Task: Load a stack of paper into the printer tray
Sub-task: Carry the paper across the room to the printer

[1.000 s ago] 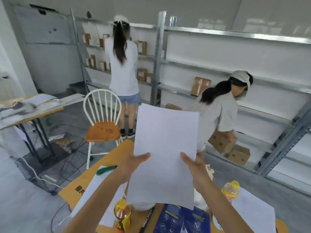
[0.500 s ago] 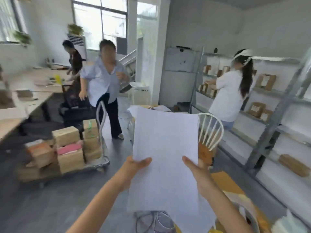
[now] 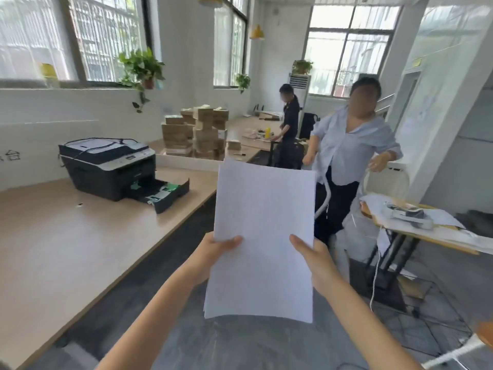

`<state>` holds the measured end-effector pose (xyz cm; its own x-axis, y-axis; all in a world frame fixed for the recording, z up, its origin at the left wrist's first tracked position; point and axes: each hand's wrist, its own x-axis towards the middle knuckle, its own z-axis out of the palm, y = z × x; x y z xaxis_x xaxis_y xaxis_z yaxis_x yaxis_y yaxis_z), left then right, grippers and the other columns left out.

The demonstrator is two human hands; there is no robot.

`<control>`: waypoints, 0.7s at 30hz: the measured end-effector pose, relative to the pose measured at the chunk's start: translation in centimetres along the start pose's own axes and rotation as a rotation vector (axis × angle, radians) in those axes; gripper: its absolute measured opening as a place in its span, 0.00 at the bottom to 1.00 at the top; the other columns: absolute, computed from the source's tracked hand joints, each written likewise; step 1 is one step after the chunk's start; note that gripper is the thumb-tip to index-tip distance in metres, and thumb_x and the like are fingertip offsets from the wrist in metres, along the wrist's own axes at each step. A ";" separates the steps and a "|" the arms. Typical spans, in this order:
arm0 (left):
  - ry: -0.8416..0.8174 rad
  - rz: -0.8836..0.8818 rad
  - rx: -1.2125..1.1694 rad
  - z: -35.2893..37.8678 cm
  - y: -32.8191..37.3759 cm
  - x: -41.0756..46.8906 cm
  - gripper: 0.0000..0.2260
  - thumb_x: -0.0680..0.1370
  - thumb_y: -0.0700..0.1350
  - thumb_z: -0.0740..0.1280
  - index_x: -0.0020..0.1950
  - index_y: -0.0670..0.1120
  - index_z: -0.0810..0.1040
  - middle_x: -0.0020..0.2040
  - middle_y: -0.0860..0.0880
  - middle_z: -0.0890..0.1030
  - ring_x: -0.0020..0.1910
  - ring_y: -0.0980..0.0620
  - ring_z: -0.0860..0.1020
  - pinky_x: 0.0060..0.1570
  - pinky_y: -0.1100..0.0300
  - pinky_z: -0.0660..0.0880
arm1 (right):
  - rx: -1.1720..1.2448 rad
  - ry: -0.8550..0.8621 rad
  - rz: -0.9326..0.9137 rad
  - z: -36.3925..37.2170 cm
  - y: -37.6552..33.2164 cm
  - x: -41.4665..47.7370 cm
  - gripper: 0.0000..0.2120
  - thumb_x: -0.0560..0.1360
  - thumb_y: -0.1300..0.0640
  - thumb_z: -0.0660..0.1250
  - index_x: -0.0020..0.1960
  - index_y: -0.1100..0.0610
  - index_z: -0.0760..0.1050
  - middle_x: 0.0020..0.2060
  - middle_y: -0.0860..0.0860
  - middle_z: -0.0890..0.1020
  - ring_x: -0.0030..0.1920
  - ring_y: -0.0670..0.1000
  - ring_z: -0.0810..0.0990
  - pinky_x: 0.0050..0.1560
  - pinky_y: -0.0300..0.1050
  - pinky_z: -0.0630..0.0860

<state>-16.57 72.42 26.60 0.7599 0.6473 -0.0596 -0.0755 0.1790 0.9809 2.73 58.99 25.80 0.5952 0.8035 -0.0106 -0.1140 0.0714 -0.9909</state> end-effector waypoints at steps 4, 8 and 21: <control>0.145 0.046 -0.002 -5.5 0.4 -0.1 0.06 0.76 0.40 0.66 0.50 0.40 0.81 0.44 0.44 0.85 0.43 0.45 0.84 0.40 0.54 0.81 | 0.007 -0.097 0.017 5.9 1.1 3.9 0.15 0.74 0.58 0.67 0.61 0.55 0.75 0.56 0.54 0.82 0.55 0.55 0.81 0.55 0.54 0.78; 0.321 0.040 0.000 -9.7 0.5 0.5 0.10 0.74 0.41 0.69 0.51 0.35 0.81 0.47 0.38 0.83 0.43 0.43 0.83 0.44 0.50 0.82 | -0.009 -0.237 0.054 10.4 2.2 8.0 0.15 0.75 0.58 0.66 0.62 0.57 0.74 0.54 0.55 0.83 0.54 0.56 0.82 0.56 0.56 0.78; 0.763 0.135 0.009 -22.0 1.4 9.3 0.06 0.77 0.37 0.64 0.46 0.41 0.81 0.34 0.51 0.86 0.33 0.54 0.84 0.38 0.57 0.82 | -0.093 -0.619 -0.011 23.5 3.7 25.7 0.09 0.78 0.53 0.61 0.55 0.53 0.75 0.54 0.53 0.81 0.55 0.54 0.80 0.58 0.52 0.76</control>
<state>-23.81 94.96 23.38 0.0896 0.9949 -0.0472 -0.1277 0.0585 0.9901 -1.10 93.77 24.99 0.0219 0.9984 0.0519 -0.0236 0.0524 -0.9983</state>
